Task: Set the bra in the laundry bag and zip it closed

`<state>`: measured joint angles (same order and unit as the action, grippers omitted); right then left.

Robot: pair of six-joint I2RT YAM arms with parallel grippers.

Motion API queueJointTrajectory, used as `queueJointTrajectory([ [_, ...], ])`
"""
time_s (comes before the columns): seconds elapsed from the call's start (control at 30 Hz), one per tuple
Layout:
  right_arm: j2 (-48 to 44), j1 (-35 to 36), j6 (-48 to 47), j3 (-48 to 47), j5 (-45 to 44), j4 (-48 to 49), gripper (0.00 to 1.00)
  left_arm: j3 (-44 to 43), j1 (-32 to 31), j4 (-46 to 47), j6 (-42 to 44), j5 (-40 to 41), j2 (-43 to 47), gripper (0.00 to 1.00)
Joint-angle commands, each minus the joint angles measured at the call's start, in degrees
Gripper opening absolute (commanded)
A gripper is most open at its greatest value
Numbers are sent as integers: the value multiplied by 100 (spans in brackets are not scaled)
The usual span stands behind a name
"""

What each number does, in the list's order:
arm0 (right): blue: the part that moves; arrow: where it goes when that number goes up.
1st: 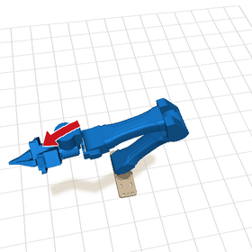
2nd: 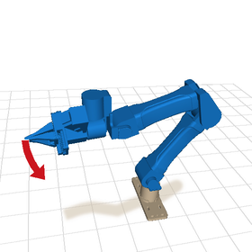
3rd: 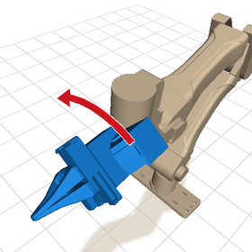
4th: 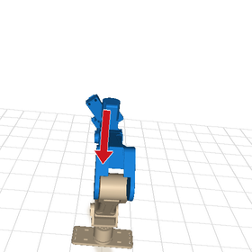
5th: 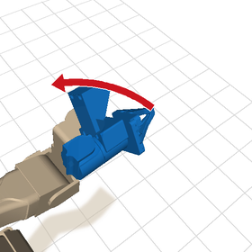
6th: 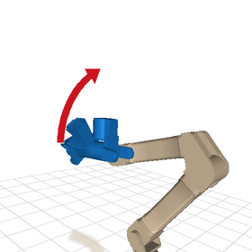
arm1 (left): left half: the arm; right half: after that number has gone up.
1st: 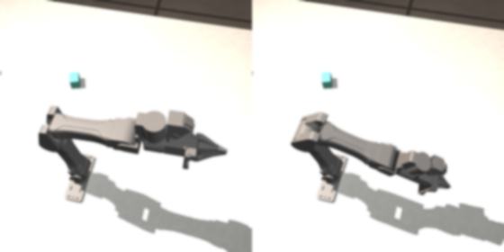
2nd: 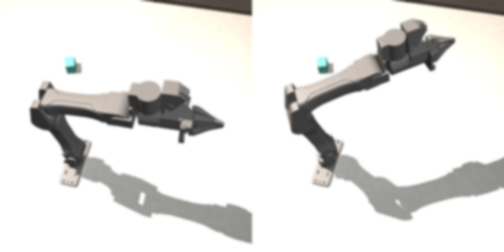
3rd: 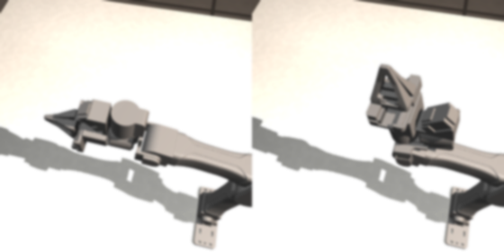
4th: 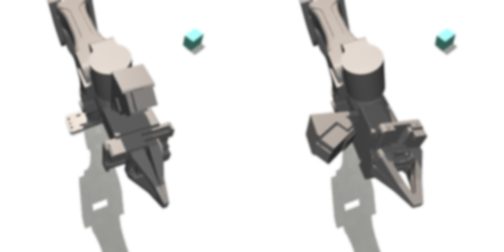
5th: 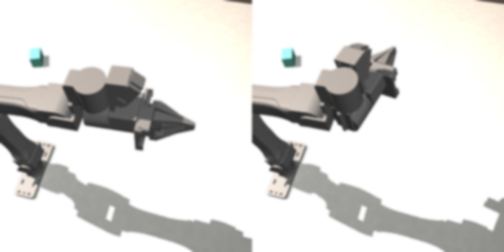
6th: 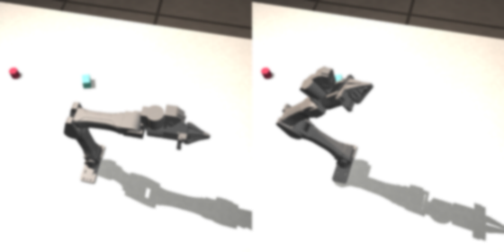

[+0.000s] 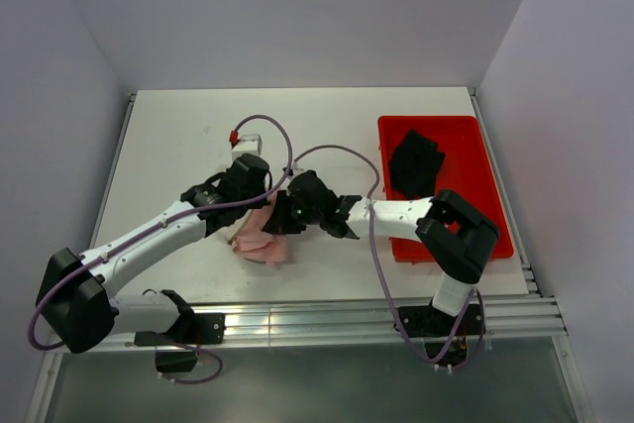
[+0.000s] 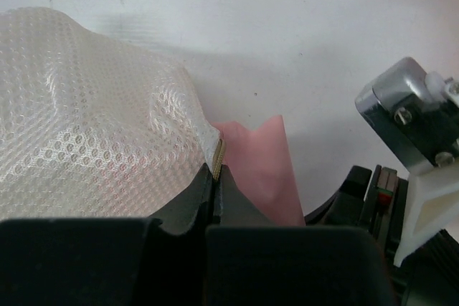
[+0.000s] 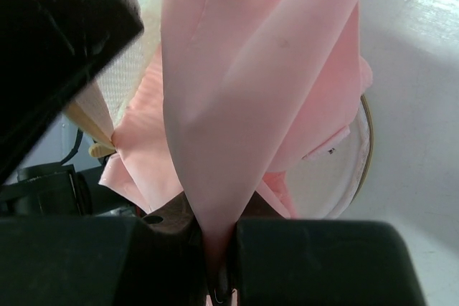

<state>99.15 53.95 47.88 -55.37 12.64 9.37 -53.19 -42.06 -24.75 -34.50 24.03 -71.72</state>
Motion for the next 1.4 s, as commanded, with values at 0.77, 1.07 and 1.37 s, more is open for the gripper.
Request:
queueJointTrajectory([
  [0.77,-327,300,-446,-297,-69,145,0,-271,-73,94,58,-302,308,0],
  [1.07,174,1,151,-632,89,399,0,238,-188,-91,-232,-522,976,0],
  [1.37,324,-420,854,-606,388,987,0,933,-250,-232,-601,-724,1521,0],
])
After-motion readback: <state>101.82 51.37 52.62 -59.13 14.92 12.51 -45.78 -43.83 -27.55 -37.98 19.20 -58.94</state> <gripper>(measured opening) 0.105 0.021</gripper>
